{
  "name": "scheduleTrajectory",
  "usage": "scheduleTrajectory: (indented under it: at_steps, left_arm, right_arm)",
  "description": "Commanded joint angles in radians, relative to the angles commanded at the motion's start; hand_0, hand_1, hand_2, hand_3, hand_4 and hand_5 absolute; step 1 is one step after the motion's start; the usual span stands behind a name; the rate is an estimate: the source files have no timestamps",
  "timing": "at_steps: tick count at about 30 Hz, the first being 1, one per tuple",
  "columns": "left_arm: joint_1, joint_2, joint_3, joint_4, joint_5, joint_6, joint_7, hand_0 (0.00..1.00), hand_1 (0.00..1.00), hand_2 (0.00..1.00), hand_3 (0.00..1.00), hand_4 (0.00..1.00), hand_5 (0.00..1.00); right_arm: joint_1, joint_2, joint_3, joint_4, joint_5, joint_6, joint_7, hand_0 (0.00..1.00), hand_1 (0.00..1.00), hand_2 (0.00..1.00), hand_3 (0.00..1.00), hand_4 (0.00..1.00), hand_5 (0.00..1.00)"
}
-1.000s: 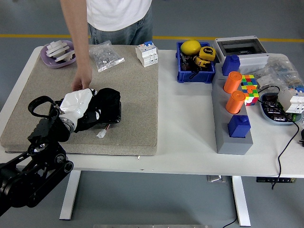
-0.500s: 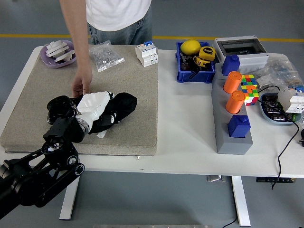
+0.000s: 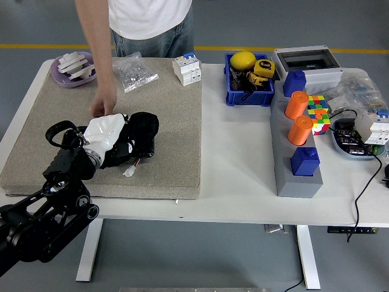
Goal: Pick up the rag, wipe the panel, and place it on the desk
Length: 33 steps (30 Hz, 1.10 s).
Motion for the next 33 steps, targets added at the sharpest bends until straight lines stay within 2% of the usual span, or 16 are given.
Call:
scheduleTrajectory:
  at_steps: [7, 18, 23, 33]
  left_arm:
    - [0.025, 0.017, -0.054, 0.013, 0.017, 0.0, 0.002, 0.233, 0.176, 0.546, 0.52, 0.114, 0.002]
    - [0.07, 0.038, -0.184, 0.039, 0.045, -0.002, 0.004, 0.232, 0.177, 0.546, 0.519, 0.114, 0.002]
    - [0.084, 0.057, -0.242, 0.056, 0.064, -0.002, 0.008, 0.232, 0.177, 0.546, 0.519, 0.114, 0.002]
    - [0.108, 0.074, -0.312, 0.077, 0.087, -0.003, 0.016, 0.232, 0.176, 0.542, 0.52, 0.115, 0.002]
  right_arm:
    - [0.001, -0.002, 0.004, 0.0, -0.001, -0.001, 0.0, 0.74, 0.547, 0.661, 0.629, 0.998, 0.619]
    - [-0.002, -0.003, 0.006, 0.0, -0.002, -0.001, 0.0, 0.74, 0.547, 0.661, 0.629, 0.998, 0.619]
    - [-0.003, -0.005, 0.007, 0.0, -0.002, -0.001, -0.001, 0.74, 0.547, 0.661, 0.629, 0.998, 0.619]
    - [-0.003, -0.005, 0.009, 0.001, -0.004, -0.001, -0.002, 0.741, 0.547, 0.661, 0.628, 0.998, 0.619]
